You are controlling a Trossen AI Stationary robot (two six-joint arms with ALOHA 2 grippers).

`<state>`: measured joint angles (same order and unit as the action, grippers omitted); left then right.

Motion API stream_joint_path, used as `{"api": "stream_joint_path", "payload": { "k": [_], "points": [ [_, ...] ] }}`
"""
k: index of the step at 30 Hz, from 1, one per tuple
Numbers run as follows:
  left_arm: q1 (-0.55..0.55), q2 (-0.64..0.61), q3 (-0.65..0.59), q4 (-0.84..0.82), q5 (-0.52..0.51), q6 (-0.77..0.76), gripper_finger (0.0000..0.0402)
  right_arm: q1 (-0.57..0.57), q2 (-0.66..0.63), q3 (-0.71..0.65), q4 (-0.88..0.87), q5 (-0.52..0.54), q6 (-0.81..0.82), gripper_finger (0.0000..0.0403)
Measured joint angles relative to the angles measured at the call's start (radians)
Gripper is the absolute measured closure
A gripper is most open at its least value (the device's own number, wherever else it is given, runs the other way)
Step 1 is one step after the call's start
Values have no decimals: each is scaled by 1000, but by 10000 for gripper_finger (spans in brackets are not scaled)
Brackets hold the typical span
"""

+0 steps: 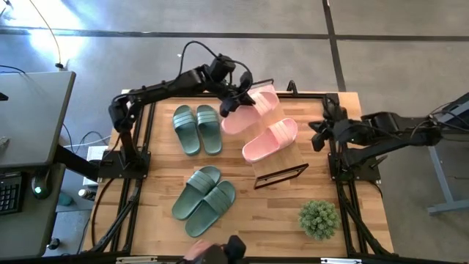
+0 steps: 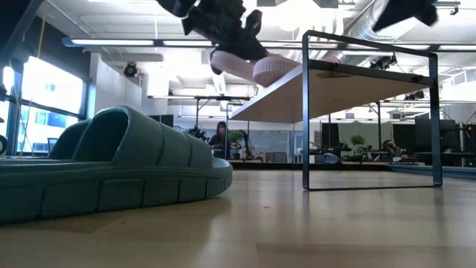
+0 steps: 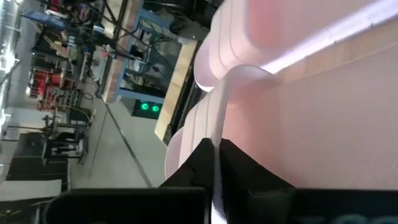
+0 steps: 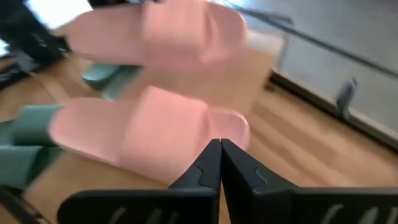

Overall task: Pick and place slides into the shelf
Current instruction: Put the pink slide on the shelf

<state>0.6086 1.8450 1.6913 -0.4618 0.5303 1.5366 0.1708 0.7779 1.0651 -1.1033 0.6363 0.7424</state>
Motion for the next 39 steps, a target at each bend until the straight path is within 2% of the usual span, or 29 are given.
{"api": "stream_joint_path", "payload": {
  "k": [4,11,17,25,30,39],
  "points": [
    [0,35,1,25,3,27,401,-29,-42,-94,-18,-65,92,403],
    [0,57,0,77,67,9,401,-94,-135,-288,192,-168,105,403],
    [0,58,0,113,83,-23,401,-183,-158,-390,259,-226,114,403],
    [-37,88,1,127,72,-30,401,-308,-156,-420,331,-282,88,403],
    [-48,104,2,123,64,-31,401,-378,-136,-420,356,-366,41,403],
    [-53,109,0,106,53,-25,401,-426,-57,-421,436,-485,-26,403]
  ]
}}
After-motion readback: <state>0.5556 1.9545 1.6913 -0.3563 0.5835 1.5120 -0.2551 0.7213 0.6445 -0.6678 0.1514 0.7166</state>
